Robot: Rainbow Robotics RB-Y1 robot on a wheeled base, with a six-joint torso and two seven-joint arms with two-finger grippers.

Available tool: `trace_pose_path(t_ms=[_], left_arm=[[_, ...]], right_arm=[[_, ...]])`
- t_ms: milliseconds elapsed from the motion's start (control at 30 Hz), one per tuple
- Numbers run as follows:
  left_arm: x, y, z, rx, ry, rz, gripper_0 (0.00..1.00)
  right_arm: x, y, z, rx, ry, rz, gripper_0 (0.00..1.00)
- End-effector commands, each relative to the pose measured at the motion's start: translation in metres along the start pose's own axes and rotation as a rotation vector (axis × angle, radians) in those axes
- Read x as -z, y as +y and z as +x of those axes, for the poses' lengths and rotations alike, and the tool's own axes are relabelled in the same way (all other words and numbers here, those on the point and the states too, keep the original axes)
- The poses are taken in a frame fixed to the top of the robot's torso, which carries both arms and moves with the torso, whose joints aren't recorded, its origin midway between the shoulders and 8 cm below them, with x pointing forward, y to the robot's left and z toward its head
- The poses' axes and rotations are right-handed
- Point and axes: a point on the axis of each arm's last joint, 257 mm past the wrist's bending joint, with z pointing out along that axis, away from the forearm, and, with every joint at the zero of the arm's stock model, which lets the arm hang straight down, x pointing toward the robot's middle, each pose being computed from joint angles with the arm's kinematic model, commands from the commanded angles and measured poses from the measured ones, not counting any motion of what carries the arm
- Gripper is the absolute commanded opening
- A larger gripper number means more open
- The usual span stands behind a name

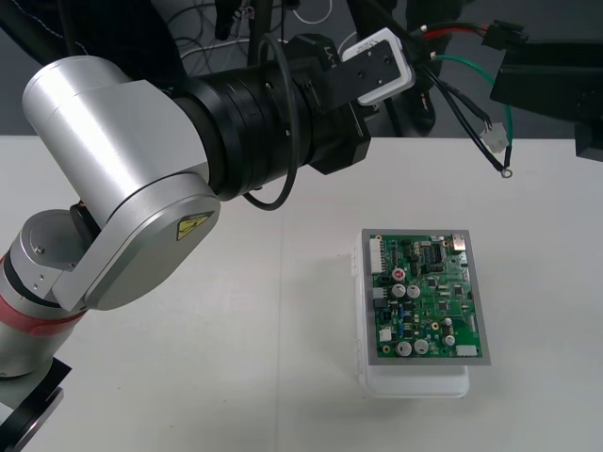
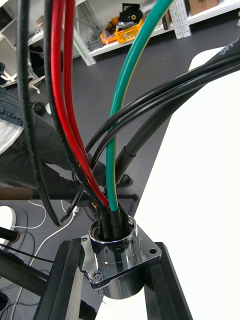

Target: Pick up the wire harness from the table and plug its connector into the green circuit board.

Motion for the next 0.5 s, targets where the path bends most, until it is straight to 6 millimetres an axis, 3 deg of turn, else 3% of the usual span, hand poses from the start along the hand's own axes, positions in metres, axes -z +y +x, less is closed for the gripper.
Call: trace_pose_path(t_ms=[33,500], left_arm=[[0.001,0.001,-0.037,-0.09,-0.104,-0.029,0.0],[0.001,0.002,-0.037,-0.093,-0.108,-0.032,0.0]], right_arm=[[-0.004,0.006,-0.009,0.025,-0.011,-0.015,0.73],[-0.006,0.013,-0.019,0.041,-0.027,-0.035,0.73]])
